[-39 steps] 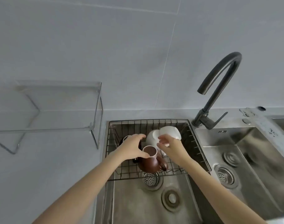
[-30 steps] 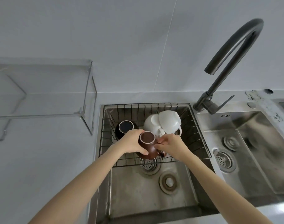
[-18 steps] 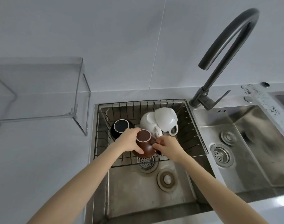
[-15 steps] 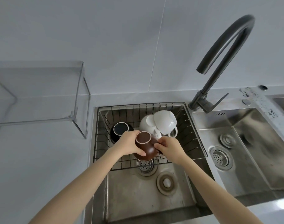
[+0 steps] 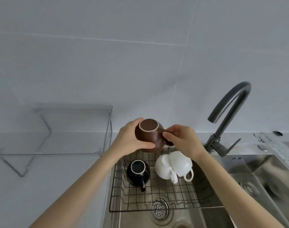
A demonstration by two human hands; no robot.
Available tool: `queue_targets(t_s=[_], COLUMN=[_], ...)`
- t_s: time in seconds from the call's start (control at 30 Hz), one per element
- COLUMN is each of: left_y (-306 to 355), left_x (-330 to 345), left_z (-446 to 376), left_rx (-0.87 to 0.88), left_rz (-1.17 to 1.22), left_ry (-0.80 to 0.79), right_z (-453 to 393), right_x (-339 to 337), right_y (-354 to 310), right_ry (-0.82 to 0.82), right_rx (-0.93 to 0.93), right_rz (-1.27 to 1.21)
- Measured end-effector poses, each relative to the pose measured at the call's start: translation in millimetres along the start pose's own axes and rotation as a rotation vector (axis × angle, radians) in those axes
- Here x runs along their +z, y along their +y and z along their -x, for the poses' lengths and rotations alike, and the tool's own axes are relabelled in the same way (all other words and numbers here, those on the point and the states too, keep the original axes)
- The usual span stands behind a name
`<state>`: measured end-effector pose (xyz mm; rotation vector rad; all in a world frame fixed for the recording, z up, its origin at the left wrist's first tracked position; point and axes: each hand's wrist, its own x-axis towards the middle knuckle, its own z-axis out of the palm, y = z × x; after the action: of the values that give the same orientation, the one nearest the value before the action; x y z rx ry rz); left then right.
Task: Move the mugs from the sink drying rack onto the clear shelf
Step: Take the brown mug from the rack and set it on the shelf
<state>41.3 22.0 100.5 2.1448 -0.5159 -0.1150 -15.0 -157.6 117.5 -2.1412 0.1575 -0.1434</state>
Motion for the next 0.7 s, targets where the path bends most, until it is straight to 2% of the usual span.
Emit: queue_targets(t_s=[0.17, 0.3, 0.7], left_y=[3, -5, -91], left_x=[-46, -80, -195], left_z=[5, 11, 28], left_rx=[0.012, -0.007, -0.179], left_rz=[-0.026, -0.005, -0.082], left_ry=[0.203, 0.288, 0.335], right_z=[-21, -32, -72], right_x=[21, 46, 179], right_y=[-53, -77, -135], right_ry=[-0.008, -0.051, -0.223], right_rx=[-0.119, -0.145, -0.187], right_rz=[-0.055, -0.070, -0.095])
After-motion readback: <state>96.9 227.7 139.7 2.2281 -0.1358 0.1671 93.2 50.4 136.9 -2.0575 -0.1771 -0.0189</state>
